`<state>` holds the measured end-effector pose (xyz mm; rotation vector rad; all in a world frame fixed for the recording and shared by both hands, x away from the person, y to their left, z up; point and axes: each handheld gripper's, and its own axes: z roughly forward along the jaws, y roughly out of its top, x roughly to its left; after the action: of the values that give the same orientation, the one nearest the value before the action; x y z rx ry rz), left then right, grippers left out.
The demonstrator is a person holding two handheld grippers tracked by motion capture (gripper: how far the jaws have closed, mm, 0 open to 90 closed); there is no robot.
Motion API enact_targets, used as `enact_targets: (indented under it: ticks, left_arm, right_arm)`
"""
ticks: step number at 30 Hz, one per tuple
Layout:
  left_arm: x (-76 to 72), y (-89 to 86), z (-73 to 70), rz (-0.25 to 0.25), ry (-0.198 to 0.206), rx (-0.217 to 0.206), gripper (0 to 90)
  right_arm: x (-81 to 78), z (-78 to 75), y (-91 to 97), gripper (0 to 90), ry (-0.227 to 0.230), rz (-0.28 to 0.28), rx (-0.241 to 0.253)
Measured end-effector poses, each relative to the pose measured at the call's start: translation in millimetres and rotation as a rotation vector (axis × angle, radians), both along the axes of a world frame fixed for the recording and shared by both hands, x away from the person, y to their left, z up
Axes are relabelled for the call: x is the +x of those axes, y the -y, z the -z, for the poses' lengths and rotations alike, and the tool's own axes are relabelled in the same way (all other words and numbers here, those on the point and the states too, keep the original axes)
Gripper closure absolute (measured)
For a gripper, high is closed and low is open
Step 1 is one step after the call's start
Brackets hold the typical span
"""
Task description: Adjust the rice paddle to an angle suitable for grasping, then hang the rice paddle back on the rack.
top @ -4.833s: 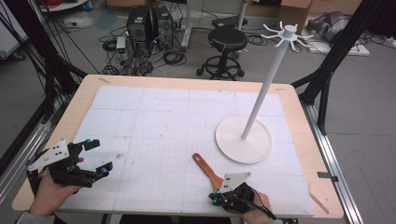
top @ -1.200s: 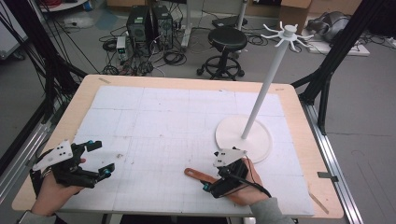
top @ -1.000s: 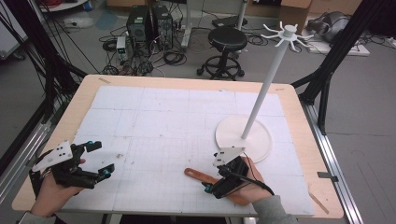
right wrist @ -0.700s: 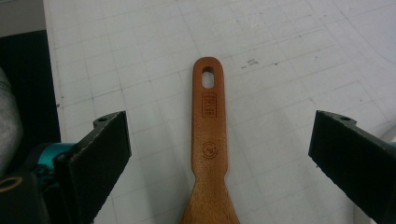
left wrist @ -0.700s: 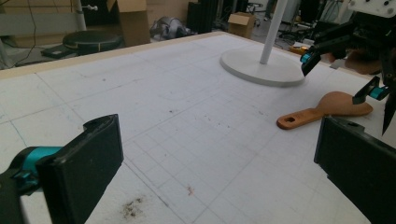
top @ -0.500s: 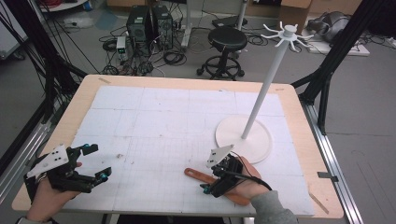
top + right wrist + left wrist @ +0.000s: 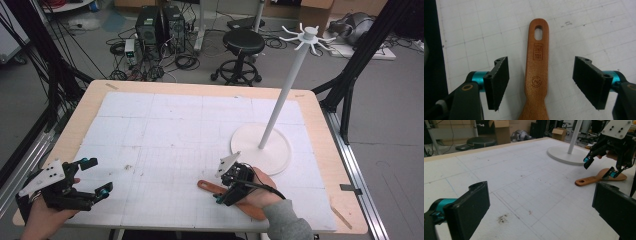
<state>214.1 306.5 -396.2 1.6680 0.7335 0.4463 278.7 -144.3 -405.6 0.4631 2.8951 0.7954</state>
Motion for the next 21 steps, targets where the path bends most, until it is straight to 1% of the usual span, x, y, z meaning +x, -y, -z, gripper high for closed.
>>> enact_targets:
  ticks: [3, 6, 13, 17, 21]
  left_arm:
    - [-2.2, -2.9, 0.3, -0.010, -0.002, -0.002, 1.8]
    - [-4.3, -5.5, 0.0, -0.016, -0.002, -0.002, 1.8]
    - [-5.9, -6.7, -0.4, -0.023, -0.001, -0.001, 1.8]
    - [-5.5, -6.4, -0.4, -0.021, 0.000, 0.000, 1.8]
    - [-5.7, -7.8, -0.1, -0.022, -0.001, 0.001, 1.8]
  right_arm:
    - [2.3, 2.0, -2.6, 31.4, -0.009, 0.003, -0.027]
    - [3.7, 4.2, -3.6, 34.3, -0.029, 0.002, -0.044]
    - [4.8, 7.5, -3.4, 41.0, -0.064, -0.010, -0.075]
    - [4.6, 8.3, -3.3, 45.1, -0.077, -0.016, -0.087]
    - [5.2, 10.4, -2.4, 47.9, -0.083, -0.007, -0.114]
